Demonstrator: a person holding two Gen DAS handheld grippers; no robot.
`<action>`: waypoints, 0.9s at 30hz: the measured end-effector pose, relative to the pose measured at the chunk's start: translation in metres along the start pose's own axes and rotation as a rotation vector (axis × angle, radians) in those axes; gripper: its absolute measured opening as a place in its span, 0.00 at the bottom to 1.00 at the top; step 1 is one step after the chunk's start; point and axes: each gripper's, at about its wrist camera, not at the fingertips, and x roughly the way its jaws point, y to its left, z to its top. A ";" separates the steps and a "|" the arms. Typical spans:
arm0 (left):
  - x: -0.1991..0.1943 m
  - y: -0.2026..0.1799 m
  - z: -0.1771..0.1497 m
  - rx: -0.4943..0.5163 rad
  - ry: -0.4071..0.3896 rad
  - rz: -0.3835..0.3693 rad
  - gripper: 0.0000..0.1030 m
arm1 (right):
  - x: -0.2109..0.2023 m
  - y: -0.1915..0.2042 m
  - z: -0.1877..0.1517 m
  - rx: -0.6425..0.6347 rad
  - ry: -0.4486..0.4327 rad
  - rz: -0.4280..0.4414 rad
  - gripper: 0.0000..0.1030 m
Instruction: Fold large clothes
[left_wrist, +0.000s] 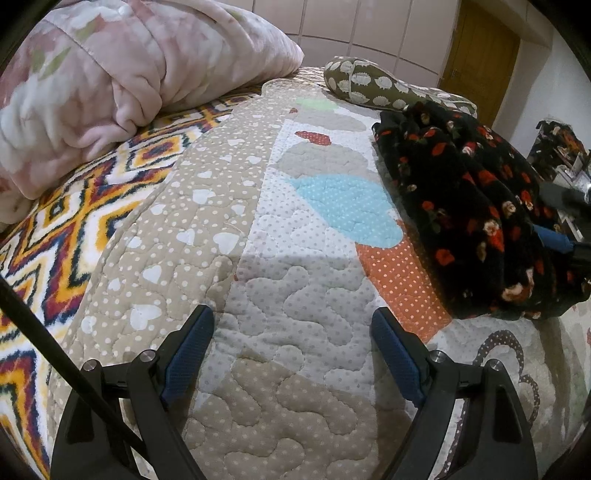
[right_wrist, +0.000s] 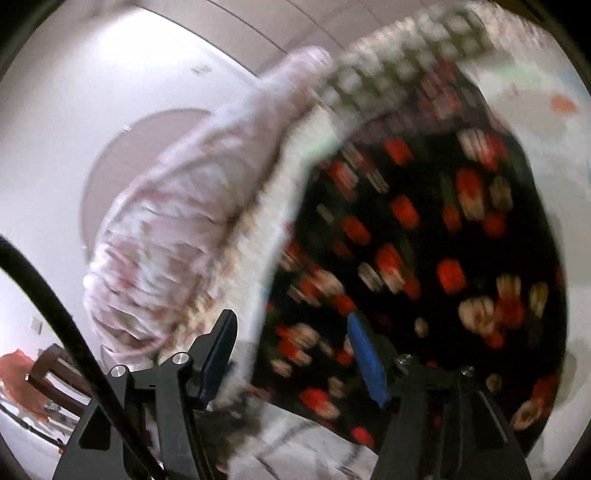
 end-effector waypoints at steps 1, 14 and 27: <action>0.000 0.000 0.000 0.000 0.000 0.000 0.84 | -0.002 0.006 -0.002 -0.043 -0.003 -0.016 0.64; 0.001 -0.001 0.000 0.006 0.001 0.006 0.84 | -0.045 -0.022 -0.023 -0.028 -0.096 -0.051 0.73; 0.002 -0.003 0.000 0.009 0.001 0.010 0.84 | -0.052 -0.027 -0.012 -0.010 -0.115 -0.068 0.74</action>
